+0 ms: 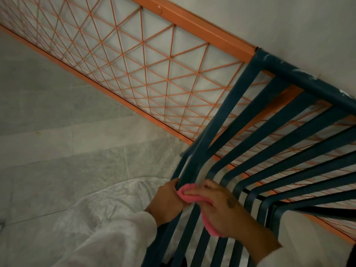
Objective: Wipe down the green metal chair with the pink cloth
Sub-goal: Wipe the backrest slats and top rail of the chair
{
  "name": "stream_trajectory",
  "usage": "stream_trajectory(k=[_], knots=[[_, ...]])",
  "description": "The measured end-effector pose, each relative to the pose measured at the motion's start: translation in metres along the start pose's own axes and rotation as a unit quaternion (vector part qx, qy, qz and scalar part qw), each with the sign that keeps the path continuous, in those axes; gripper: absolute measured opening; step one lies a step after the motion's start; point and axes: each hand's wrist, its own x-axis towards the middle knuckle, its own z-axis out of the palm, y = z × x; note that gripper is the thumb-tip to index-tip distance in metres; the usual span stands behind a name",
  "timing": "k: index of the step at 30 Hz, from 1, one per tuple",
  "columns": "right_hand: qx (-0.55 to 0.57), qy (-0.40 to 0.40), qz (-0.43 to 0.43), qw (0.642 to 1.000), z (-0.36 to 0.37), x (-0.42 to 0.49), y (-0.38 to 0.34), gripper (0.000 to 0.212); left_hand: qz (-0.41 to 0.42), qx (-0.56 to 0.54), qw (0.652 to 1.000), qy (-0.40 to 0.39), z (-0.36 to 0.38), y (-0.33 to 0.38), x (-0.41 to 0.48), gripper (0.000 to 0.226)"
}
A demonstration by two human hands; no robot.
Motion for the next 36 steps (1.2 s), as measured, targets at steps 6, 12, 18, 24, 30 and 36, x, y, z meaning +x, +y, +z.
stream_trajectory(k=[6, 12, 18, 24, 30, 36], knots=[[0.127, 0.147, 0.081, 0.978, -0.057, 0.024, -0.005, 0.036, -0.028, 0.005, 0.999, 0.02, -0.002, -0.002, -0.002, 0.017], [0.03, 0.188, 0.085, 0.978, -0.023, 0.039, -0.017, 0.044, -0.026, 0.022, 0.999, 0.034, 0.001, -0.001, -0.001, 0.017], [0.091, -0.008, 0.07, 0.993, -0.002, 0.004, -0.02, 0.04, 0.007, 0.047, 0.999, 0.009, 0.001, -0.004, 0.001, 0.018], [0.215, 0.277, 0.097, 0.931, -0.073, 0.045, -0.028, 0.034, -0.025, 0.038, 0.998, 0.038, 0.002, -0.003, -0.001, 0.016], [-0.036, 0.248, 0.097, 0.963, -0.021, 0.048, -0.025, 0.05, -0.03, 0.06, 0.997, 0.036, 0.0, 0.003, -0.005, 0.017], [0.126, 0.06, 0.112, 0.984, 0.027, 0.002, -0.021, 0.037, -0.002, 0.106, 0.994, -0.026, -0.004, 0.007, -0.004, 0.013]])
